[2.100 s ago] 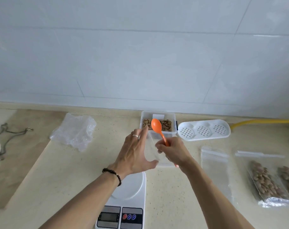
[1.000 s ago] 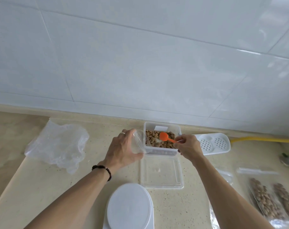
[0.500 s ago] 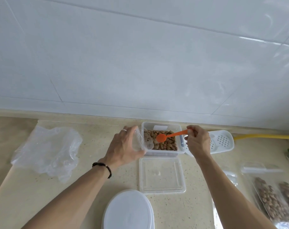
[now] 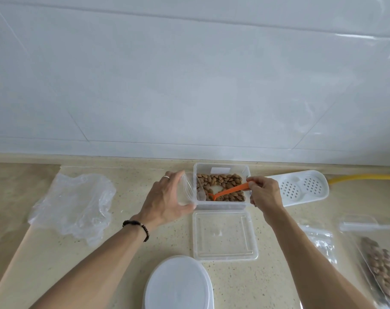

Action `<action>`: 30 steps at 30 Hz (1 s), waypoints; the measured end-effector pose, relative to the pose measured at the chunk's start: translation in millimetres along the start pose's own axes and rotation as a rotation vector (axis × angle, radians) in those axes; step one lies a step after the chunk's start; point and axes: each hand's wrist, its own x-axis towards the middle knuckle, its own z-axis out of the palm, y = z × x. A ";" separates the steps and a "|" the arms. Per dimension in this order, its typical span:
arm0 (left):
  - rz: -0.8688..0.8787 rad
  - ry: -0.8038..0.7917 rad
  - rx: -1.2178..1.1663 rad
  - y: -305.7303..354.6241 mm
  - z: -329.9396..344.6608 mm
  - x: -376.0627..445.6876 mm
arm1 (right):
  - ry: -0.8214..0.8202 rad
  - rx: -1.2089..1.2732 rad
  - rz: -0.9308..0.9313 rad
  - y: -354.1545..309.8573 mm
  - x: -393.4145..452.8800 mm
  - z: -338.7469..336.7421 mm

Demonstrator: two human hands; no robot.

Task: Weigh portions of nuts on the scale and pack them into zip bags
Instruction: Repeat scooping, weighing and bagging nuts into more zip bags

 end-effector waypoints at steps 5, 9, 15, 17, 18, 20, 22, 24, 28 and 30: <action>0.025 -0.001 0.016 3.9 2.0 6.6 | 0.100 0.128 0.109 7.2 4.1 0.2; 0.021 -0.009 0.019 7.4 1.1 13.1 | 0.150 0.224 0.157 6.6 7.2 -5.9; 0.016 -0.003 0.045 17.0 1.4 20.5 | 0.193 0.326 0.143 -7.9 8.6 -22.1; 0.004 0.010 0.063 23.4 1.4 23.4 | 0.207 0.338 0.125 -15.8 8.2 -28.9; -0.006 0.013 0.072 26.3 1.7 25.2 | 0.208 0.348 0.110 -20.4 7.8 -32.2; -0.029 0.011 0.088 31.7 2.4 29.2 | 0.194 0.372 0.067 -30.6 5.9 -37.7; -0.038 0.014 0.070 38.0 2.6 33.1 | 0.159 0.341 0.010 -40.4 2.4 -40.1; -0.045 0.018 0.003 46.0 1.4 35.4 | 0.105 0.253 -0.081 -49.4 -4.9 -39.0; -0.097 -0.014 -0.211 57.2 0.6 36.9 | -0.039 0.121 -0.318 -65.0 -24.9 -33.9; -0.133 -0.024 -0.282 59.1 0.8 36.4 | -0.045 0.107 -0.389 -71.7 -30.0 -35.6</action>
